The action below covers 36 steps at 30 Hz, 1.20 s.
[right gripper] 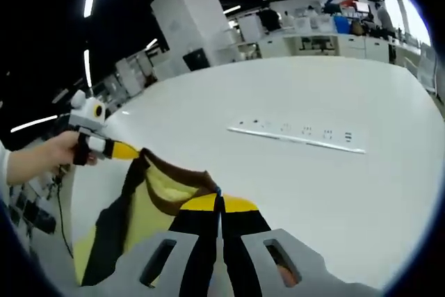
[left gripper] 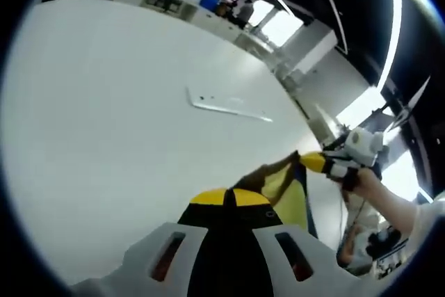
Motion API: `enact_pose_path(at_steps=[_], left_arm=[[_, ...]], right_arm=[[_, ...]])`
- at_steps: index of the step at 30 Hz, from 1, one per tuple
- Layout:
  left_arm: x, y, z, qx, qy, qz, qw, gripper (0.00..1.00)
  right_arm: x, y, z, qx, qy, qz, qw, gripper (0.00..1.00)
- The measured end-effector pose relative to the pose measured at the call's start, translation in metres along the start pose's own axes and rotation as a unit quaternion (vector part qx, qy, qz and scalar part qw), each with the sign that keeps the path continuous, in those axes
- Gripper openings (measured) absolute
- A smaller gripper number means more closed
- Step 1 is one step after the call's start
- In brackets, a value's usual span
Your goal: Fold the garment on the visible template until the final outline fits inside the template.
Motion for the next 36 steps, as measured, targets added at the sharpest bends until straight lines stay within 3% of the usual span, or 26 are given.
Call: enact_pose_path(at_steps=[36], left_arm=[[0.046, -0.002, 0.040, -0.019, -0.040, 0.008, 0.9990, 0.00]], right_arm=[[0.051, 0.014, -0.034, -0.005, 0.026, 0.019, 0.9995, 0.01]])
Point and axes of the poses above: the point that each gripper's makers call its tool centre point, and the gripper's own axes: x roughly forward along the fingers, z roughly to its left, y roughly out of its underside, the point moved 9 cm from there along -x, roughly backward along the fingers, and after that the axes turned 12 degrees about -z, right-handed, at the moved point
